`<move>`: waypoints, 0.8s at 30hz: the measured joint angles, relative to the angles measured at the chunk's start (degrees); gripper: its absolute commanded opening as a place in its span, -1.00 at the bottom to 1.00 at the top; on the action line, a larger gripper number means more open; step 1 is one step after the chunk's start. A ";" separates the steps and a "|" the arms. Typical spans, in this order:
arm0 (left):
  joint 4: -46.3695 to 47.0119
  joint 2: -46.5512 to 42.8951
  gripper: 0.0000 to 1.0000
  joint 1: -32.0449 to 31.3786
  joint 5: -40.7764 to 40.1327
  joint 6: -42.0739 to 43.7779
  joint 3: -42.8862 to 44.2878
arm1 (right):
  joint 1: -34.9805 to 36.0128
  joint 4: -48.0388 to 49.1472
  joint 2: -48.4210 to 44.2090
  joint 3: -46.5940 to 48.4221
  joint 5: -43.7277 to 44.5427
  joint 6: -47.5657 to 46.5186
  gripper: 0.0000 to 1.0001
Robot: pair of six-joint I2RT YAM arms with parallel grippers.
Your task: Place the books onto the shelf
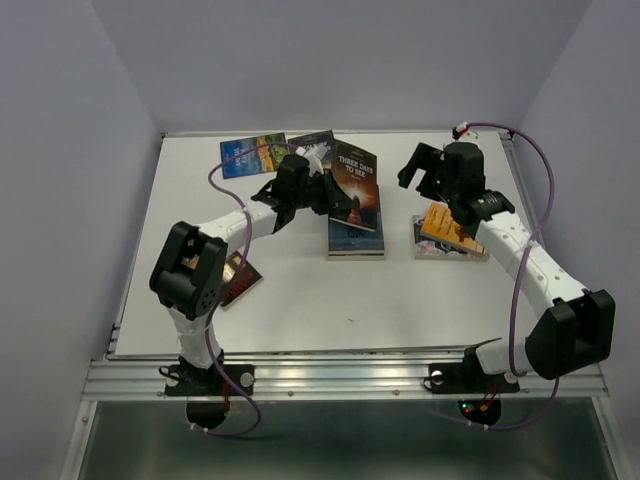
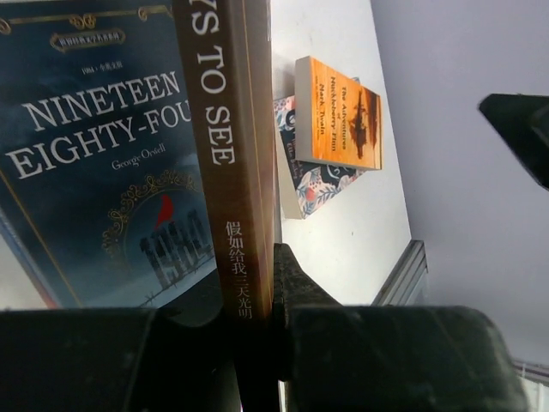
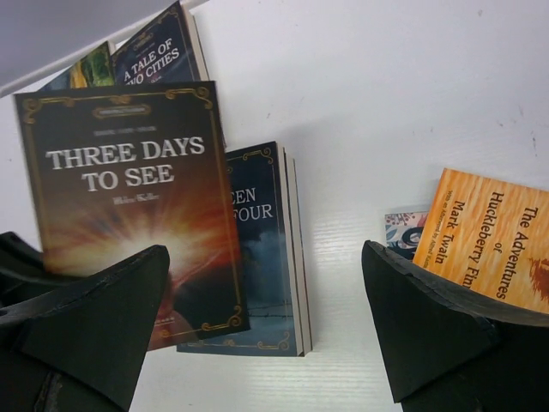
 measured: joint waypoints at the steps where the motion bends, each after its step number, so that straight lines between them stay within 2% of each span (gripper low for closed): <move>1: 0.17 1.25 -1.00 -0.37 0.04 -0.59 0.37 | 0.00 0.00 -0.04 0.00 0.00 0.07 1.00; 7: 0.44 8.09 -1.00 -2.08 0.28 -3.63 1.18 | -0.33 -0.04 -0.04 0.00 -0.04 0.26 1.00; 14: -0.39 11.54 -1.00 -2.29 1.05 -5.29 2.10 | -0.57 -0.02 -0.02 0.00 -0.33 0.42 1.00; 16: -1.57 11.54 -0.75 -2.29 0.42 -5.22 2.69 | -0.74 -0.04 -0.02 0.00 -0.28 0.44 1.00; 18: -2.93 11.54 -0.30 -2.47 -0.52 -4.92 3.52 | -0.76 -0.04 -0.02 0.00 -0.28 0.42 1.00; 19: -3.45 11.54 -0.21 -2.51 -0.72 -4.66 3.82 | -0.76 -0.04 -0.02 0.00 -0.28 0.44 1.00; 20: -4.76 11.54 0.02 -2.62 -1.38 -4.09 4.55 | -0.76 -0.04 -0.02 0.00 -0.28 0.42 1.00; 24: -8.26 11.54 0.30 -2.82 -4.20 -2.71 5.68 | -0.76 -0.04 -0.02 0.00 -0.31 0.42 1.00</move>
